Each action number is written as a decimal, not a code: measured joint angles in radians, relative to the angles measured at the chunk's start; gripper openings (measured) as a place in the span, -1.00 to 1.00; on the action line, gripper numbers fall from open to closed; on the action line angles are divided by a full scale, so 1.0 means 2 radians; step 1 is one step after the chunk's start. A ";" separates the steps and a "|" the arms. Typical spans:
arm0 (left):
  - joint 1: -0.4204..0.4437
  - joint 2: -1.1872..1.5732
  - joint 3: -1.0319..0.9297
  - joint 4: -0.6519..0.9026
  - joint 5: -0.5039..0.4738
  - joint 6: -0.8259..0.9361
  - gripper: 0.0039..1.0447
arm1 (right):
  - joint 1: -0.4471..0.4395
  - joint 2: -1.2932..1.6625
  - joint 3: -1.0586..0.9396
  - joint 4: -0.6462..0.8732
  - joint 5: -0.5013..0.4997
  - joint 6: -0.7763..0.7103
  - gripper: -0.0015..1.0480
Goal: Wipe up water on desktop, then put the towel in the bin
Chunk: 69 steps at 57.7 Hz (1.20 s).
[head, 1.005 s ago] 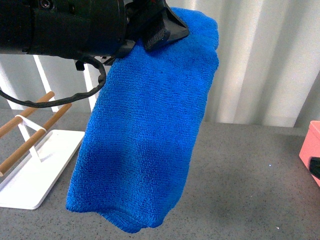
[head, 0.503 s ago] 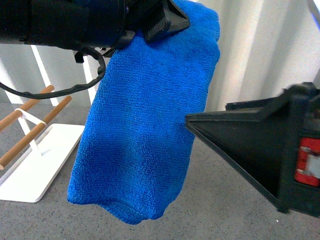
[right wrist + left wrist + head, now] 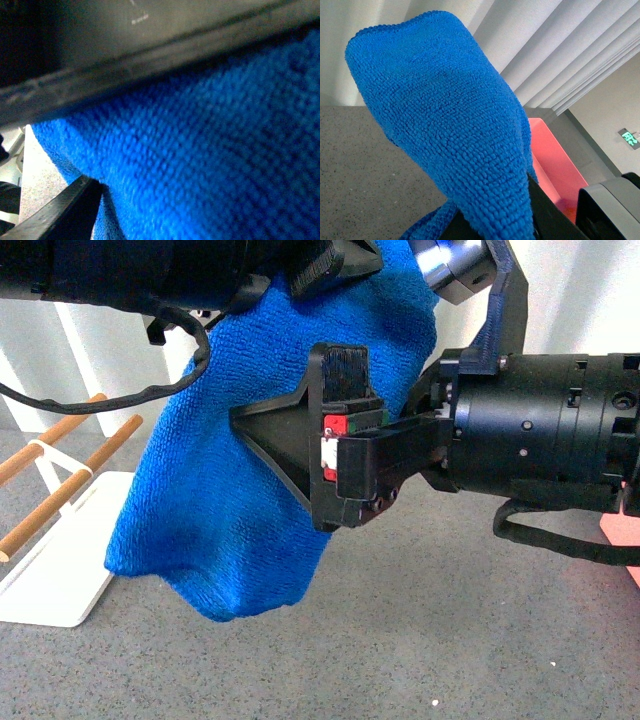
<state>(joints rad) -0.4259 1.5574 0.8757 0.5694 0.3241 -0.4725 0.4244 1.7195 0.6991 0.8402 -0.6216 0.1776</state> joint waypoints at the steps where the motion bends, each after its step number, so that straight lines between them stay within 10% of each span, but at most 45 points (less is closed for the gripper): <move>1: 0.000 0.000 0.000 0.000 0.000 0.000 -0.90 | 0.000 0.001 0.001 0.002 0.001 0.001 0.68; 32: 0.000 0.000 0.000 0.000 0.001 0.000 -0.90 | -0.008 0.008 -0.010 0.059 0.008 0.018 -0.88; 61: -0.001 0.000 0.001 0.000 0.000 -0.001 0.89 | -0.037 -0.008 -0.030 0.014 0.044 -0.006 -0.90; 69: -0.011 -0.001 -0.007 0.027 -0.073 0.028 0.76 | -0.042 -0.012 -0.034 0.012 0.041 -0.009 -0.90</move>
<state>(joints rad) -0.4473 1.5547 0.8619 0.6228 0.1772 -0.4156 0.3397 1.6958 0.6319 0.8650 -0.5400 0.1600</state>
